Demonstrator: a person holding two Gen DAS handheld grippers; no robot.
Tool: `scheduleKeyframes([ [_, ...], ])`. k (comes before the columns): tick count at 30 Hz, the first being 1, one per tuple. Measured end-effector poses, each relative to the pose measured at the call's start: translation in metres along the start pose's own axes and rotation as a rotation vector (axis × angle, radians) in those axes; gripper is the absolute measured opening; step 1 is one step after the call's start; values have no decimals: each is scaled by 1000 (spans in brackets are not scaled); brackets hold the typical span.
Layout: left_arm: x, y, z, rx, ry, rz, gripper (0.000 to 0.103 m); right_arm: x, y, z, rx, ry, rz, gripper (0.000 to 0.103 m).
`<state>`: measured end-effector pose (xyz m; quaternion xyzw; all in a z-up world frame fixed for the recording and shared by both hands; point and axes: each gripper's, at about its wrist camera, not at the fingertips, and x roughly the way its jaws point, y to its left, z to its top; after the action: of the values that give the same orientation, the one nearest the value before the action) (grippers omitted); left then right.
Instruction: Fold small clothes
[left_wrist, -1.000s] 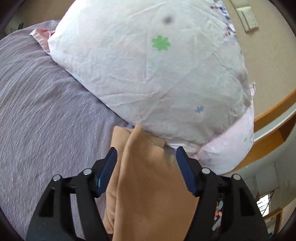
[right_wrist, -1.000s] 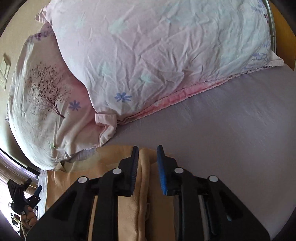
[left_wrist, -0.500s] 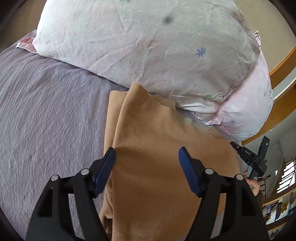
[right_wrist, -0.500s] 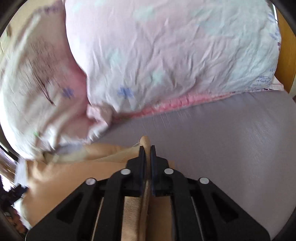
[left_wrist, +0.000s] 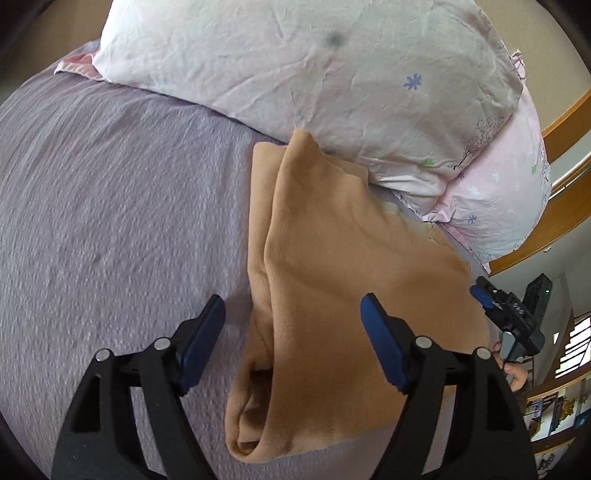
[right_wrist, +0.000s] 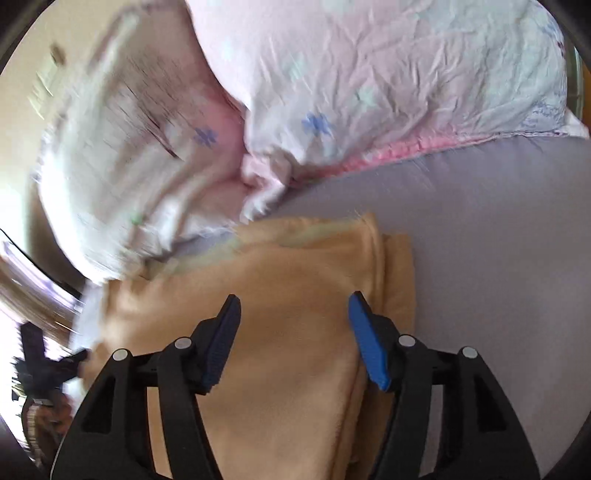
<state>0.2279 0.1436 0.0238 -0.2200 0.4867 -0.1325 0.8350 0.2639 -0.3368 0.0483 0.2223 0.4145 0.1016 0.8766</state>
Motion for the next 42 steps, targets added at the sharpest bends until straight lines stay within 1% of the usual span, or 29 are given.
scheduleKeyframes([
  [1,1,-3,0,5,-4,13,74,-10,-4,-1,9,-44,41,72],
  [2,3,-5,-1,1,-6,29,67,-15,-7,-1,15,-78,62,79],
  [3,8,-7,-1,-12,9,20,29,-23,-11,-2,26,-117,89,82],
  [4,16,-6,-1,-46,42,7,15,-30,-15,-2,40,-145,113,84],
  [5,16,-3,-1,-89,30,-12,14,-33,-24,-4,72,-169,143,84],
  [6,17,-3,0,-108,37,-22,13,-34,-28,-3,100,-179,162,84],
  [8,11,-9,5,-118,25,-62,12,-39,-44,-2,164,-195,188,84],
  [10,-3,-29,12,-108,3,-140,12,-44,-50,3,189,-220,202,84],
  [13,-19,-82,24,-35,-38,-237,11,-53,-56,5,211,-272,232,84],
  [16,-12,-158,26,61,-32,-368,11,-65,-62,6,232,-301,268,84],
  [18,15,-220,15,147,13,-448,12,-65,-64,5,241,-301,269,84],
  [19,32,-244,8,175,44,-476,12,-64,-66,5,241,-294,257,84],
  [21,74,-289,-12,210,140,-526,16,-62,-67,5,233,-278,217,84],
  [23,105,-315,-27,212,237,-594,17,-64,-71,5,239,-278,192,84],
  [24,109,-317,-29,193,256,-643,17,-67,-74,4,246,-280,193,84],
  [25,107,-315,-30,175,248,-675,19,-69,-76,3,250,-274,193,84],
  [26,98,-309,-29,176,214,-674,27,-73,-77,3,245,-253,197,85],
  [27,86,-300,-26,185,164,-641,36,-75,-77,1,236,-232,197,85],
  [29,66,-275,-19,192,65,-508,41,-76,-74,-1,210,-165,193,88],
  [30,59,-260,-18,195,30,-412,43,-74,-72,-2,192,-122,187,88],
  [31,57,-249,-16,193,18,-321,45,-69,-69,-3,175,-71,175,88],
  [32,58,-237,-14,187,24,-257,48,-61,-67,-5,161,-14,163,88],
  [33,65,-225,-13,177,52,-195,49,-53,-66,-6,157,30,156,88],
  [34,74,-216,-12,157,79,-156,49,-44,-65,-8,158,74,153,88],
  [36,94,-203,-16,131,141,-133,49,-28,-64,-14,161,141,154,87],
  [37,102,-199,-18,125,162,-142,49,-25,-62,-16,152,137,161,85],
  [39,116,-198,-23,116,181,-172,50,-23,-57,-19,141,144,198,75],
  [40,120,-197,-23,112,183,-192,51,-21,-57,-20,148,157,220,67],
  [42,132,-200,-24,80,187,-258,51,-16,-55,-24,133,156,211,59],
])
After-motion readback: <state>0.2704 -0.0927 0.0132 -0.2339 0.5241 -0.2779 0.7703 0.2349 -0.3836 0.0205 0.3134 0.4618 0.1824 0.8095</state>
